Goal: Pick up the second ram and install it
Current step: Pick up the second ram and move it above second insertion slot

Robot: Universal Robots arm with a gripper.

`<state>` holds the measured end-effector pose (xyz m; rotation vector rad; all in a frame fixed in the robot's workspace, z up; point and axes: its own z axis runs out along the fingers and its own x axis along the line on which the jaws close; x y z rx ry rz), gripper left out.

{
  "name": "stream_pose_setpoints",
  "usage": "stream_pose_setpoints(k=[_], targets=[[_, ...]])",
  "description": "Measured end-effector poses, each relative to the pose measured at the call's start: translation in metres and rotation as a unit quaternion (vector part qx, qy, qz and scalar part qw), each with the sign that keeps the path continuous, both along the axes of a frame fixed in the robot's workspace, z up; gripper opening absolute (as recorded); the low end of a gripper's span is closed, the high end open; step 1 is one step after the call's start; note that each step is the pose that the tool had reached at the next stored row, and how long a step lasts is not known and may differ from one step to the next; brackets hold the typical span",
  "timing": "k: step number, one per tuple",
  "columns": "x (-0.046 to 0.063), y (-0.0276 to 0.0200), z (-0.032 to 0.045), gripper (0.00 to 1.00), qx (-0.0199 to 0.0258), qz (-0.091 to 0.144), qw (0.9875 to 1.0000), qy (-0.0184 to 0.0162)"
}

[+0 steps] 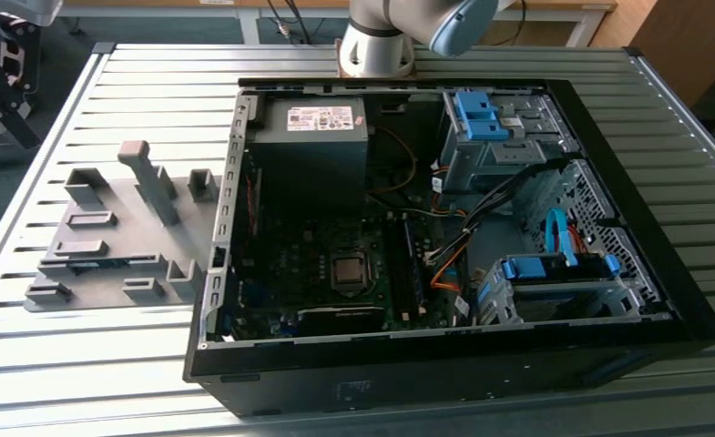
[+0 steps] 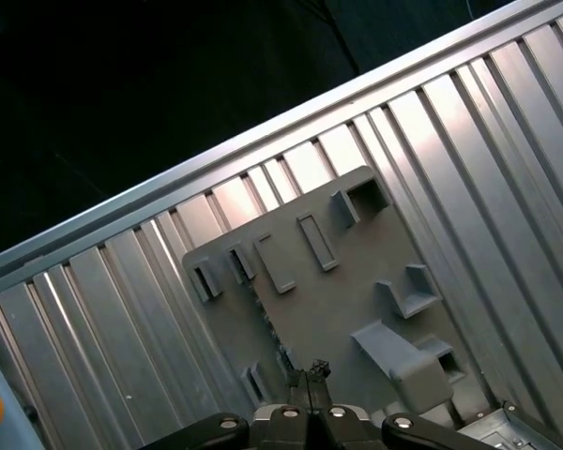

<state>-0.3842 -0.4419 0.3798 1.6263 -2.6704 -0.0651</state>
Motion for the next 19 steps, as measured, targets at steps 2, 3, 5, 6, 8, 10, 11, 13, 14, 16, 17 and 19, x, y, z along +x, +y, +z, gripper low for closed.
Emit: stream_pose_setpoints(k=[2,3,5,6,8,10,11,13,14,16,17,19], targets=[[0.0000,0.0000,0.0000,0.11,0.0000,0.004,1.0000,0.0000],[0.0000,0.0000,0.0000,0.11,0.0000,0.006,1.0000,0.0000],[0.0000,0.0000,0.0000,0.11,0.0000,0.010,0.9999,0.0000],[0.0000,0.0000,0.0000,0.11,0.0000,0.012,0.9999,0.0000],[-0.0001,0.0000,0.0000,0.11,0.0000,0.015,0.9999,0.0000],[-0.0004,-0.0001,0.0000,0.11,0.0000,0.017,0.9998,0.0000],[-0.0005,-0.0001,0.0000,0.11,0.0000,0.019,0.9998,0.0000],[-0.0006,-0.0001,0.0000,0.11,0.0000,0.021,0.9998,0.0000],[-0.0007,-0.0001,0.0000,0.11,0.0000,0.022,0.9998,0.0000],[-0.0007,-0.0001,0.0000,0.11,0.0000,0.025,0.9997,0.0000],[-0.0007,-0.0002,0.0000,0.11,0.0000,0.026,0.9997,0.0000],[-0.0008,-0.0002,0.0000,0.11,0.0000,0.028,0.9996,0.0000]])
